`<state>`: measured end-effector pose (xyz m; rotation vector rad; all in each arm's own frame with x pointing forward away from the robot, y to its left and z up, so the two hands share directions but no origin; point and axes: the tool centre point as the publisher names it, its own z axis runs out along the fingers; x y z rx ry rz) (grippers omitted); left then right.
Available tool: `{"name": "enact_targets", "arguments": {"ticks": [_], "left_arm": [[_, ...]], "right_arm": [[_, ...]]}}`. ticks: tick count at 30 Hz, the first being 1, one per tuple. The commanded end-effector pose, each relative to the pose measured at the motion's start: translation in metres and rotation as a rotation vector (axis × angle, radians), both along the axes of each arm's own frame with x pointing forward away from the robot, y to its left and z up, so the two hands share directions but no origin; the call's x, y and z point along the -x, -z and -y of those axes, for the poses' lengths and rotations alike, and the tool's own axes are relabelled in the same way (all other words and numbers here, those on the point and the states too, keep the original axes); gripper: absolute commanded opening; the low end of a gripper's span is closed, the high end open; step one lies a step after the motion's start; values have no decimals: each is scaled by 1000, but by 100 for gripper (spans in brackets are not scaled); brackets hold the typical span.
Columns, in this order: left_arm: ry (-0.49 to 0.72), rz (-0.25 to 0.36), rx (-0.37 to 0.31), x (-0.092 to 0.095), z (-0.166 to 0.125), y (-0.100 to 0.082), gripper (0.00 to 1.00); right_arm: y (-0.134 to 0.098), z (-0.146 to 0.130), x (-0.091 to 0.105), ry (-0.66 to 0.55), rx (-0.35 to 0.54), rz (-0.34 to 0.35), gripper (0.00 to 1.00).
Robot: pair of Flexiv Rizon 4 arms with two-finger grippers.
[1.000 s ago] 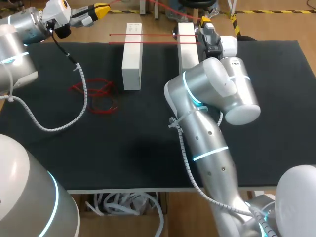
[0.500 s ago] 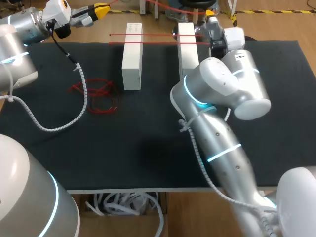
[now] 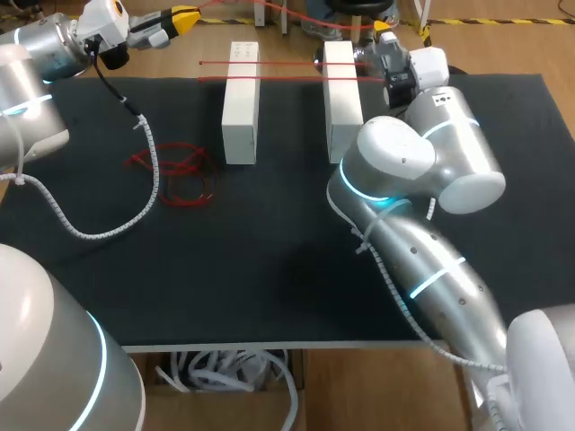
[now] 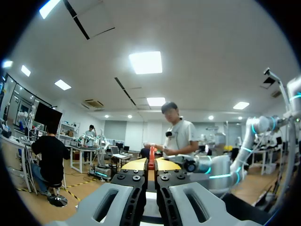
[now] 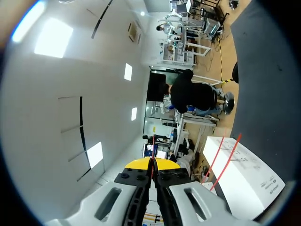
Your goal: Grab the tape and strap the tape.
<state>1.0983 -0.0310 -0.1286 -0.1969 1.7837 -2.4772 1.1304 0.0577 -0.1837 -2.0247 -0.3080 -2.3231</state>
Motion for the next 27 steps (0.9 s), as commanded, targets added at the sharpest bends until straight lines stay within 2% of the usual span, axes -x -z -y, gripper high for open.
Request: {"name": "enact_targets", "arguments": {"ticks": [1, 7, 16, 20, 27], "left_arm": [[-1, 2, 1, 0, 0, 0, 0], [-1, 2, 1, 0, 0, 0, 0], [-1, 2, 1, 0, 0, 0, 0], [-1, 2, 1, 0, 0, 0, 0], [-1, 2, 1, 0, 0, 0, 0]], "right_arm": [[-3, -1, -1, 5, 27, -25, 0], [-3, -3, -1, -2, 43, -40, 0], [-4, -4, 3, -18, 88, -26, 0], [-6, -2, 4, -22, 148, -21, 0], [-5, 0, 4, -16, 112, -37, 0]]}}
